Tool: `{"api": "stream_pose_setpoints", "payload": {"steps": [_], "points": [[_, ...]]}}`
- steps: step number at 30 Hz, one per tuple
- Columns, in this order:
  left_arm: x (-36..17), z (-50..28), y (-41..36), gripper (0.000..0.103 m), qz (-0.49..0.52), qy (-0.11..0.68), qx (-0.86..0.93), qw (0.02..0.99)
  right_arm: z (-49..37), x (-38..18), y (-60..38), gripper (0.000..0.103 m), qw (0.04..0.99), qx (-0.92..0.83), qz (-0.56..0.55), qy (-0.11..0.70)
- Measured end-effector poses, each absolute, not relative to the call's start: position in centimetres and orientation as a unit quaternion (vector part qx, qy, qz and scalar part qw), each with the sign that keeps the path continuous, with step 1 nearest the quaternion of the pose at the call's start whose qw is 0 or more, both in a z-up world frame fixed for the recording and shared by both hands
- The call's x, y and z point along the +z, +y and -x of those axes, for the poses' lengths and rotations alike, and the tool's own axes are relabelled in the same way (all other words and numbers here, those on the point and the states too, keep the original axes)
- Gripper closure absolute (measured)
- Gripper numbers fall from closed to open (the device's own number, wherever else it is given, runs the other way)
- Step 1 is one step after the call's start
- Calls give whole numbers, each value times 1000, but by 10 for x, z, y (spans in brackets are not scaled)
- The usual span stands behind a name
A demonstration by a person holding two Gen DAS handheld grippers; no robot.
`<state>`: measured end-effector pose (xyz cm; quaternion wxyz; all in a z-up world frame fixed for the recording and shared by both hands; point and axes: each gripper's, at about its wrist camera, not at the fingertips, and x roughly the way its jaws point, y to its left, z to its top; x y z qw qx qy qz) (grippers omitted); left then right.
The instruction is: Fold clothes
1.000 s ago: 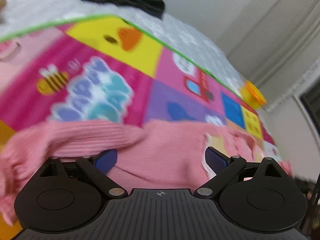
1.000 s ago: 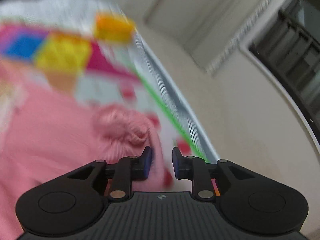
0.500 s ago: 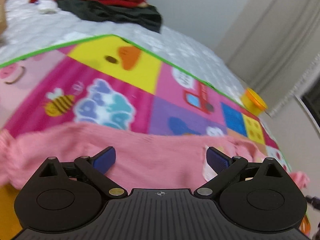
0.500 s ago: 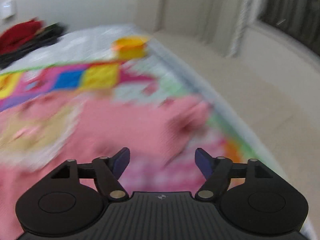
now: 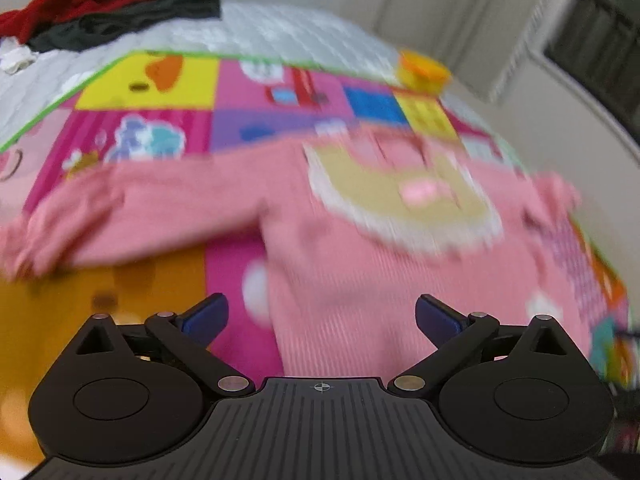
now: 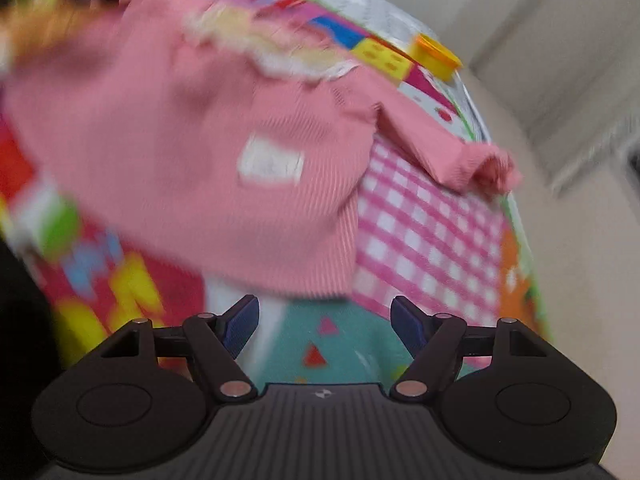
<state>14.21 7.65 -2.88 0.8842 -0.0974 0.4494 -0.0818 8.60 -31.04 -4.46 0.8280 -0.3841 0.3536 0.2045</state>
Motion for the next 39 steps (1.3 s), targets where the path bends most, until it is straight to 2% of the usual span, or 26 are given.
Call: {"api": "stream_pose_setpoints", "payload": {"steps": [2, 5, 6, 7, 9, 12, 15, 17, 21, 23, 24, 25, 27, 29, 30, 31, 33, 36, 39], "points": [[-31, -123, 66, 1, 80, 469, -87, 875, -79, -59, -306, 25, 832, 212, 417, 300], [-34, -96, 49, 1, 49, 493, -95, 863, -88, -55, -292, 27, 864, 201, 385, 256], [-34, -88, 42, 1, 34, 497, -96, 862, -93, -51, -287, 40, 872, 206, 366, 252], [-34, -82, 36, 1, 21, 500, -97, 860, -98, -45, -281, 67, 878, 211, 347, 252], [-31, -70, 24, 1, -7, 505, -108, 856, -112, -21, -275, 87, 899, 213, 288, 254], [-21, -53, 3, 1, -57, 499, -141, 853, -129, 23, -280, 93, 928, 204, 198, 239], [-17, -43, -22, 0, -120, 476, -147, 858, -143, 58, -288, 94, 943, 196, 139, 230], [-25, -52, -28, 0, -166, 455, -104, 869, -146, 64, -291, 94, 944, 188, 153, 225], [-40, -75, -27, 0, -238, 417, -10, 877, -141, 43, -300, 92, 937, 162, 198, 237], [-42, -89, -7, 0, -232, 424, 26, 875, -137, 24, -301, 78, 933, 153, 207, 250], [-43, -96, 4, 0, -229, 427, 44, 874, -135, 15, -302, 64, 931, 149, 210, 257], [-42, -99, 11, 0, -232, 428, 49, 872, -134, 6, -302, 55, 929, 145, 214, 264], [-39, -103, 25, 0, -239, 429, 61, 869, -131, -13, -303, 53, 925, 137, 220, 277], [-36, -107, 38, 0, -246, 431, 72, 865, -127, -31, -304, 58, 920, 129, 227, 291], [-35, -108, 43, 0, -251, 434, 71, 862, -126, -41, -305, 81, 918, 125, 231, 298], [-33, -107, 45, 0, -256, 433, 68, 862, -124, -50, -305, 96, 915, 121, 234, 304], [-23, -101, 50, 0, -263, 426, 60, 864, -119, -31, -316, 96, 926, 129, 195, 296], [3, -86, 57, 15, -270, 405, 46, 872, -104, 15, -341, 96, 940, 145, 139, 275], [35, -65, 68, 15, -248, 390, 37, 886, -94, 44, -357, 96, 942, 154, 134, 266]]}}
